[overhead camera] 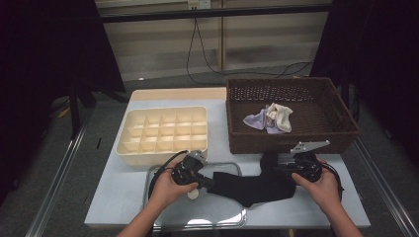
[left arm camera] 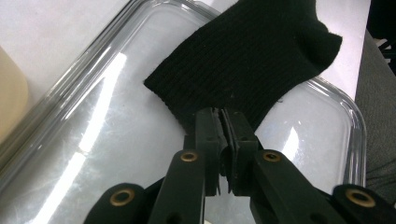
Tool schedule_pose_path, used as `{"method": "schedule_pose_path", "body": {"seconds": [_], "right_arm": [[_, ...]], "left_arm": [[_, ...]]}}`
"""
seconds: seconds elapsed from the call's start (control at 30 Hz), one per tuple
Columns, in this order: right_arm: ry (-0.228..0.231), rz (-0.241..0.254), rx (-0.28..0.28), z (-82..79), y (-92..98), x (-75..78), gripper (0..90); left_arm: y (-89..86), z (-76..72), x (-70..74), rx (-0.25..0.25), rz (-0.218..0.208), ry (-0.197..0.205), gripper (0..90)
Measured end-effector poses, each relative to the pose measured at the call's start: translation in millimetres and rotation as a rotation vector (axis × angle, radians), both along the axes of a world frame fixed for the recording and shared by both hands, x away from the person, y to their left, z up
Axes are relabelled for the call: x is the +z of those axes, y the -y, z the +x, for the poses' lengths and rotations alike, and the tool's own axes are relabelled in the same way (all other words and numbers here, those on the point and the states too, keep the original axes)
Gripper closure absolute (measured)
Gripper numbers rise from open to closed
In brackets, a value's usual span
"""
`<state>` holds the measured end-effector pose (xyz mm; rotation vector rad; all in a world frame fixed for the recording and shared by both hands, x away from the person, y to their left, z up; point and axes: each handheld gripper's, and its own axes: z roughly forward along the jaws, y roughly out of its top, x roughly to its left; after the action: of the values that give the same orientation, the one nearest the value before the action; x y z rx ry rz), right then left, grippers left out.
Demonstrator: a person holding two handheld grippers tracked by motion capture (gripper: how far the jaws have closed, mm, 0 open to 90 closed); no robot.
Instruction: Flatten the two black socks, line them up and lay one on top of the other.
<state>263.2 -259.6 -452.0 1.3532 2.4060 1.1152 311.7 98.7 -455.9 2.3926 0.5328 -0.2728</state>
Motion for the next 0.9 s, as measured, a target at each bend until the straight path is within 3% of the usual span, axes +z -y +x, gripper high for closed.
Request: {"method": "schedule_pose_path", "body": {"seconds": [0.1,0.13,0.2,0.3,0.33,0.43,0.53,0.63,0.7,0.83,0.87,0.9], "right_arm": [[0.017,0.001,-0.025,-2.6,3.0,6.3,71.8],[0.031,0.007,-0.023,-2.7,3.6,8.8,69.6],[0.037,0.012,-0.029,-2.8,2.4,14.4,66.8],[0.043,0.022,-0.009,-1.4,-5.5,18.6,60.7],[0.039,0.023,0.002,-0.9,-9.7,18.5,58.1],[0.009,0.007,0.039,2.6,-24.1,10.9,54.3],[-0.023,-0.046,0.048,6.4,-34.5,-3.4,47.4],[-0.054,-0.058,0.052,9.3,-38.7,-15.9,45.0],[-0.053,-0.063,0.052,9.5,-39.7,-18.5,48.3],[-0.058,-0.081,0.071,8.5,-41.6,-17.8,65.2],[-0.058,-0.081,0.071,8.5,-41.6,-17.8,65.2],[-0.069,-0.067,0.094,8.3,-42.5,-17.7,76.9]], "left_arm": [[3.2,-2.0,0.0,0.025,-0.002,-0.003,85.6],[3.0,0.4,0.3,-0.008,0.004,0.005,85.6],[4.0,0.0,0.2,-0.002,0.002,-0.001,85.6],[5.1,-1.1,0.4,0.013,0.007,0.000,85.6],[5.0,-0.3,0.3,-0.002,0.000,0.002,85.5],[5.7,-1.4,0.4,0.006,-0.003,-0.004,85.4],[4.9,-0.3,-0.1,-0.010,-0.006,0.006,85.2],[4.6,-0.3,-0.1,0.002,-0.017,0.004,84.8],[4.6,-0.1,1.4,-0.002,0.005,0.012,84.7],[5.1,-0.2,0.3,-0.003,-0.011,0.007,84.3],[5.1,-0.2,0.3,-0.003,-0.011,0.007,84.3],[5.2,-0.4,1.6,-0.005,0.010,0.019,84.3]]}}
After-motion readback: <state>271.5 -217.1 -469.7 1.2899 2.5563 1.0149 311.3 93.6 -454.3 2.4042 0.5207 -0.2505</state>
